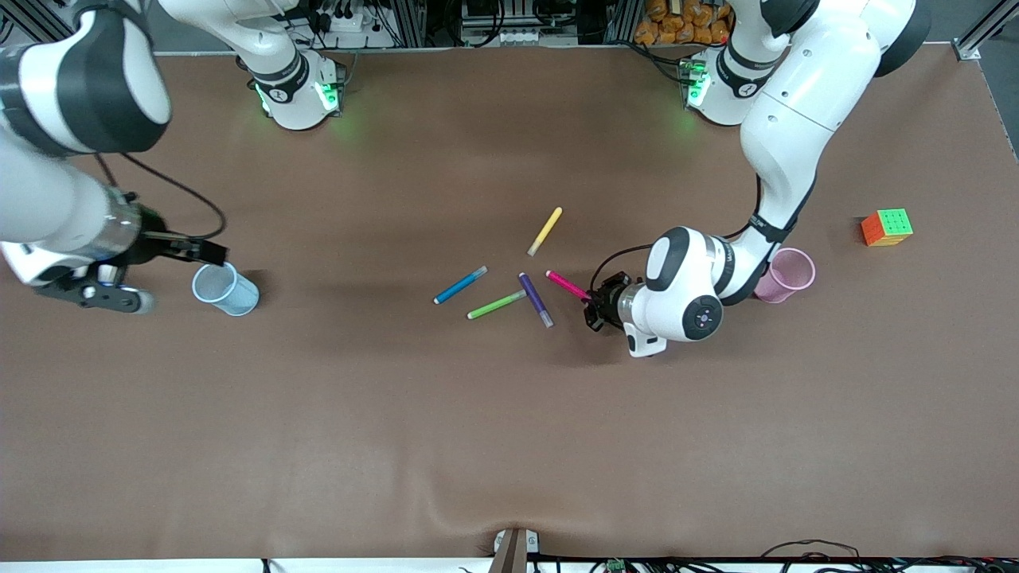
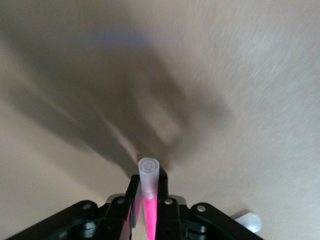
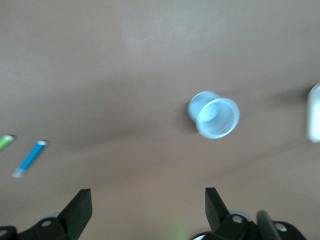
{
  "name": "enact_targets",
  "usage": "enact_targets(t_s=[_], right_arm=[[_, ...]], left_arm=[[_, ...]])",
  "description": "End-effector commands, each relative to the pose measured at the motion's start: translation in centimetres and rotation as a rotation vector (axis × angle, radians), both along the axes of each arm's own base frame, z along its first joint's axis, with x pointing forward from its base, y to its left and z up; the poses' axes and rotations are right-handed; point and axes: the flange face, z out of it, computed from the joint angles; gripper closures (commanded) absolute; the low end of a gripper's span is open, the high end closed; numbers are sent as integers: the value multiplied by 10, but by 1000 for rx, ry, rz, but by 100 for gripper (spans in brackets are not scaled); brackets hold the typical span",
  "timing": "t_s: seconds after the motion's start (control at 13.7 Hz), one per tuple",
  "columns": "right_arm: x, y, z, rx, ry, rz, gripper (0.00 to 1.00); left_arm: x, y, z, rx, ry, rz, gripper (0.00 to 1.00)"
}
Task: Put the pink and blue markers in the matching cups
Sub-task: 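Carry the pink marker toward the pink cup while the right gripper grasps blue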
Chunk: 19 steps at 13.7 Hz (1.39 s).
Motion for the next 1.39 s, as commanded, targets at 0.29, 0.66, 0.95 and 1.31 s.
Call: enact_targets(t_s=[0.29, 0.66, 0.95, 1.31], right_arm=[[-19, 147, -50, -65, 24, -251, 0], [-32, 247, -107, -64, -49, -450, 0], [-45, 287, -144, -84, -55, -492, 0], [-49, 317, -175, -39, -78, -589, 0]], left_arm=[[23, 53, 95, 22, -20, 23, 100], [31, 99, 168, 86, -66, -5, 100], [33, 123, 203, 164, -118, -45, 100], [46, 189, 219, 278, -199, -121, 100]])
